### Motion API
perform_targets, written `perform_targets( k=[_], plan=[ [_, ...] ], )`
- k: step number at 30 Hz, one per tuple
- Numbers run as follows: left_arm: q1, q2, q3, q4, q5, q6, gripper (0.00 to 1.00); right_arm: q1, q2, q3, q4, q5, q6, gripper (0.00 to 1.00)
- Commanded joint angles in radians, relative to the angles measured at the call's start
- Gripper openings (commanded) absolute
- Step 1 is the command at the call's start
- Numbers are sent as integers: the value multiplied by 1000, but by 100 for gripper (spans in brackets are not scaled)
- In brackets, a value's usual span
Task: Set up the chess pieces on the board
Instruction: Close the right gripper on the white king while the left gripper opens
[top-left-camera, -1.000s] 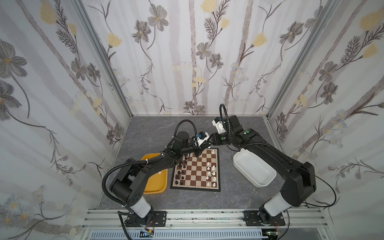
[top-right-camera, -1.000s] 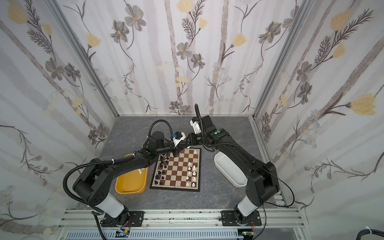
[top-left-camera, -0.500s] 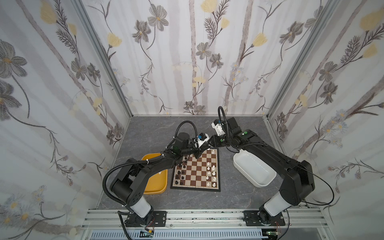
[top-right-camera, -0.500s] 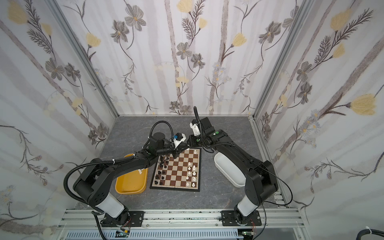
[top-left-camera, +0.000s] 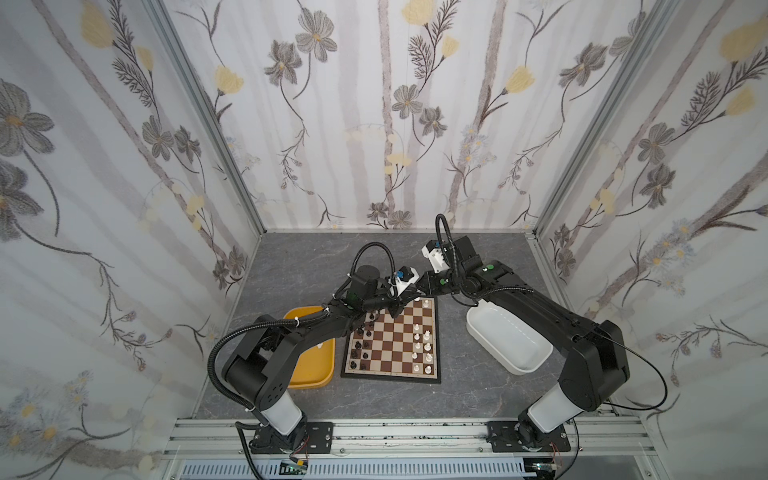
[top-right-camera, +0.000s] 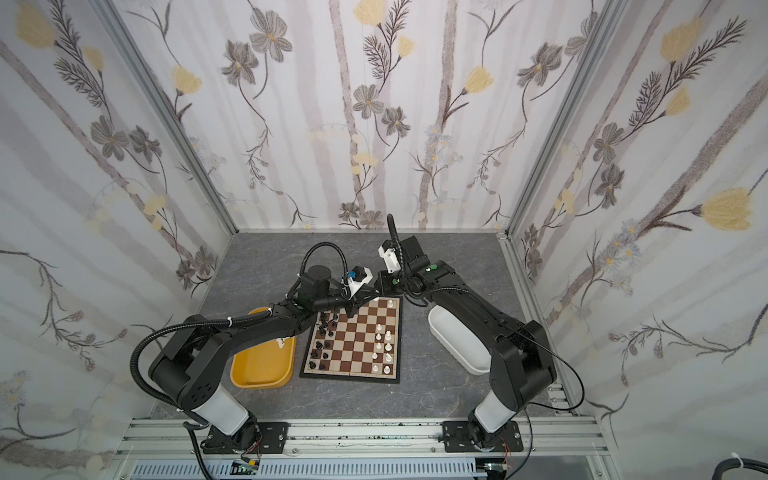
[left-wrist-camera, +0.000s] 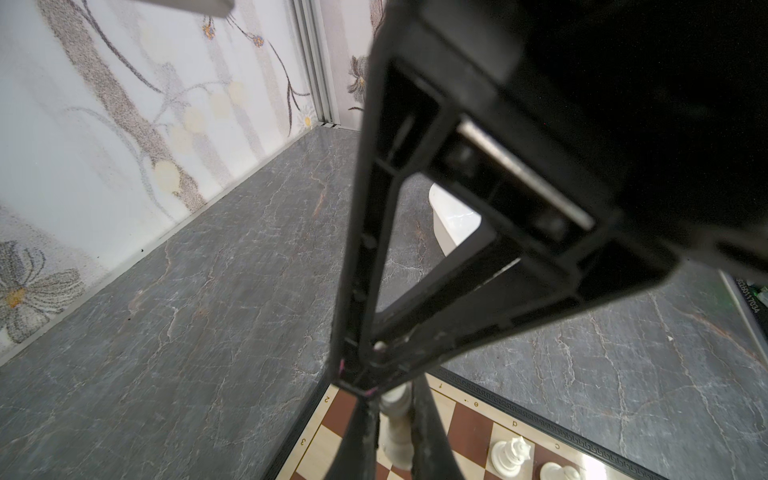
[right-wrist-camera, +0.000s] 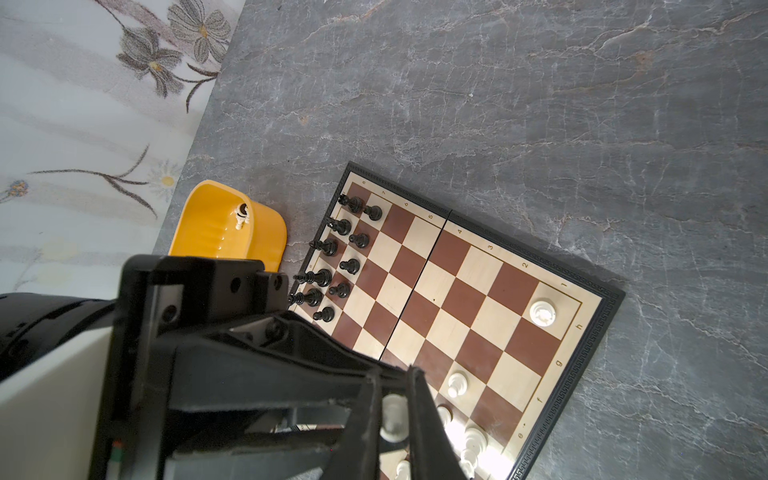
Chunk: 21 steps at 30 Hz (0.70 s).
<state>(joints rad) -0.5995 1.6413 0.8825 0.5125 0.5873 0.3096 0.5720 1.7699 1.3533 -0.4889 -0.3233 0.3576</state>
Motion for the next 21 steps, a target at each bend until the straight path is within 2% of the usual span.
perform_targets(
  k=[1, 6, 11, 21],
  plan=[
    [1, 7, 9, 92, -24, -7, 13, 3, 0, -5, -15, -55, -4, 15],
    [1, 14, 9, 92, -35, -10, 14, 4, 3, -10, -7, -69, 2, 13],
    [0, 16, 10, 93, -47, -17, 21, 4, 0, -12, 1, -68, 6, 10],
    [1, 20, 15, 91, -50, -29, 24, 2, 4, -11, 3, -47, 7, 8]
  ],
)
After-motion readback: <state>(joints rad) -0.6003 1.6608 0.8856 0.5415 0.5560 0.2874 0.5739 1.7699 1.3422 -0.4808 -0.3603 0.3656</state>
